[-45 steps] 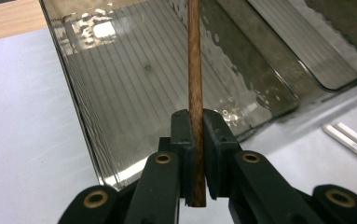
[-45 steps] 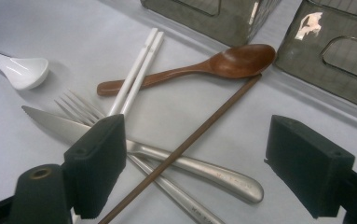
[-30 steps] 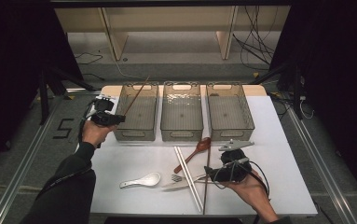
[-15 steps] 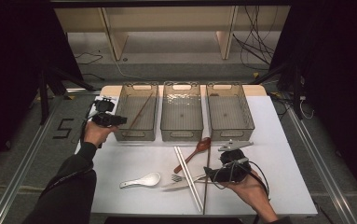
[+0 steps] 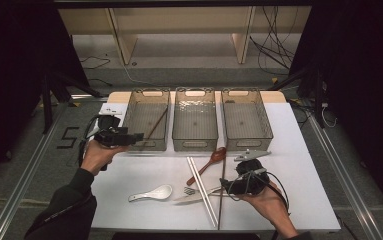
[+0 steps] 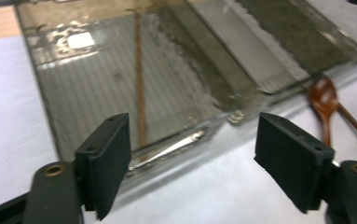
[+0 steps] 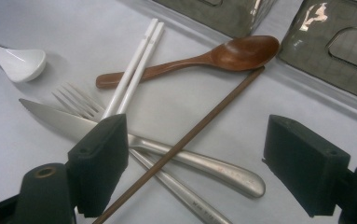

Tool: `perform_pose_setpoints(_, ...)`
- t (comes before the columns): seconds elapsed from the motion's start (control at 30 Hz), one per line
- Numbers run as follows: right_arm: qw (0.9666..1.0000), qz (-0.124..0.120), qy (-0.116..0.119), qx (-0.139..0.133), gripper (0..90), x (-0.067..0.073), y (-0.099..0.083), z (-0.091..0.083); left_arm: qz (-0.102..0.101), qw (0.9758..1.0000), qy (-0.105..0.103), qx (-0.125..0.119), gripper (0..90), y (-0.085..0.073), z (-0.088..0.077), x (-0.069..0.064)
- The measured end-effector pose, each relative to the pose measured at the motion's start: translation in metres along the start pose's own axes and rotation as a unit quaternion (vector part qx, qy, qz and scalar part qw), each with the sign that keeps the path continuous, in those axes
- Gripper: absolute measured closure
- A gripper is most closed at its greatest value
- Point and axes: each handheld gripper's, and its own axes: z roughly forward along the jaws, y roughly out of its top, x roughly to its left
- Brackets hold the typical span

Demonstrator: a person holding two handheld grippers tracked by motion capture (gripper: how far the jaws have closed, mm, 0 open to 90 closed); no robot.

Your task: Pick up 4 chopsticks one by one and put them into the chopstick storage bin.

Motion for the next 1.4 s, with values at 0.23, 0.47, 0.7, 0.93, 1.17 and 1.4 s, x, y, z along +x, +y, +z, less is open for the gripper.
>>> perform_pose_setpoints(0.23,0.9999,-0.004,-0.005,0.012,22.6,0.001,-0.001,0.006,0.005,0.9990,-0.044,-0.004,17.1,-0.016,-0.014,-0.029)
perform_pose_setpoints(0.47,0.9998,-0.002,-0.004,0.019,22.6,0.002,-0.001,0.007,0.021,0.9978,-0.060,-0.018,15.8,-0.028,-0.020,-0.042)
perform_pose_setpoints(0.7,0.9992,-0.005,-0.009,0.040,23.1,0.004,-0.001,0.012,0.039,0.9953,-0.085,-0.025,15.7,-0.042,-0.022,-0.053)
perform_pose_setpoints(0.93,0.9974,-0.007,-0.019,0.069,25.5,0.006,0.000,0.021,0.053,0.9948,-0.081,-0.031,15.6,-0.052,-0.024,-0.062)
perform_pose_setpoints(1.17,0.9951,-0.002,-0.027,0.096,30.9,0.002,0.007,0.036,0.062,0.9938,-0.082,-0.042,15.7,-0.060,-0.027,-0.066)
perform_pose_setpoints(1.4,0.9925,0.011,-0.028,0.118,37.1,-0.008,0.014,0.051,0.065,0.9939,-0.081,-0.038,15.7,-0.066,-0.028,-0.072)
